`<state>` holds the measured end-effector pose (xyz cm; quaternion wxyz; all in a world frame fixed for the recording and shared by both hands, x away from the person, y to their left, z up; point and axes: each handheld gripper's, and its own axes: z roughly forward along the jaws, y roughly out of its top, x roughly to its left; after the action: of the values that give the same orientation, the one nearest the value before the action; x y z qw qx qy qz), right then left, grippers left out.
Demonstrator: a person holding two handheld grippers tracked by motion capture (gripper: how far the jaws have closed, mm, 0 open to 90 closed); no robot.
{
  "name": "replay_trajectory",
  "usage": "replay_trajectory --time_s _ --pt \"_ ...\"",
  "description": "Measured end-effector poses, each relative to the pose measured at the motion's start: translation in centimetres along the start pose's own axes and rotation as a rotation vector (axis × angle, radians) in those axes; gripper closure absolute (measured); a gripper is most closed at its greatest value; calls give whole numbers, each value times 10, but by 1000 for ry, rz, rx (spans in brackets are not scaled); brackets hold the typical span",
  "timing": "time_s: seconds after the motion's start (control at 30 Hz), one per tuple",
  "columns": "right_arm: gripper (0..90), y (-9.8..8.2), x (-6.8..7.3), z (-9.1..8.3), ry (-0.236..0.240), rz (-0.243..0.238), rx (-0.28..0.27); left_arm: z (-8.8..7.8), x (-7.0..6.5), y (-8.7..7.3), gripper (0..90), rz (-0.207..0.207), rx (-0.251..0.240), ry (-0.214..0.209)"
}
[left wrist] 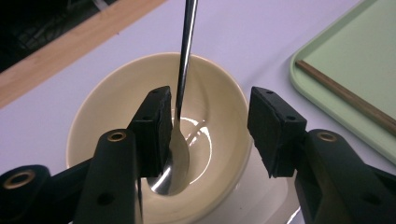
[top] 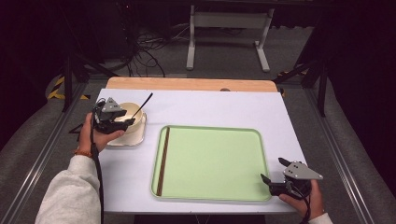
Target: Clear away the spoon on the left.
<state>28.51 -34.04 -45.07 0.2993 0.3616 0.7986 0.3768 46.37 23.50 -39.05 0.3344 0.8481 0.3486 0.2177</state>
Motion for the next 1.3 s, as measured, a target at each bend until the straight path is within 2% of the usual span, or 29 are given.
replay_trajectory --time_s 0.1,0.2,0.3,0.37,0.47,0.5,0.57,0.6,0.73,0.9,0.97,1.03,1.1,1.13,1.3 --pt "130 -3 -1 -4 -12 9 0 10 3 6 505 12 22 -7" --pt "130 -5 -1 -7 -19 12 4 21 6 12 509 31 70 2" --pt "130 -6 -1 -9 -24 14 4 29 9 16 515 18 79 7" --pt "129 -7 -1 -10 -25 18 4 35 10 19 531 27 106 9" --pt "129 -7 -2 -11 -30 17 5 40 11 21 579 23 111 17" --pt "130 -8 -2 -11 -30 18 4 41 13 21 584 6 114 11" --pt "129 -8 -2 -12 -28 19 6 43 14 21 602 3 119 3" --pt "130 -8 -2 -12 -26 19 7 43 15 21 644 10 122 -1" --pt "129 -8 -2 -12 -25 17 6 45 13 20 782 1 109 -19" --pt "130 -8 -1 -12 -23 16 7 46 13 21 845 10 112 -12" --pt "129 -8 -1 -12 -23 16 6 47 12 20 890 1 112 -10" --pt "129 -8 -1 -12 -23 15 6 49 13 18 899 -9 120 -15" --pt "129 -9 -1 -13 -25 16 6 49 14 17 900 -17 118 3" --pt "129 -9 -1 -13 -26 16 4 49 15 17 900 -30 110 -4" --pt "129 -9 -1 -14 -28 16 3 43 17 16 900 -59 74 25"
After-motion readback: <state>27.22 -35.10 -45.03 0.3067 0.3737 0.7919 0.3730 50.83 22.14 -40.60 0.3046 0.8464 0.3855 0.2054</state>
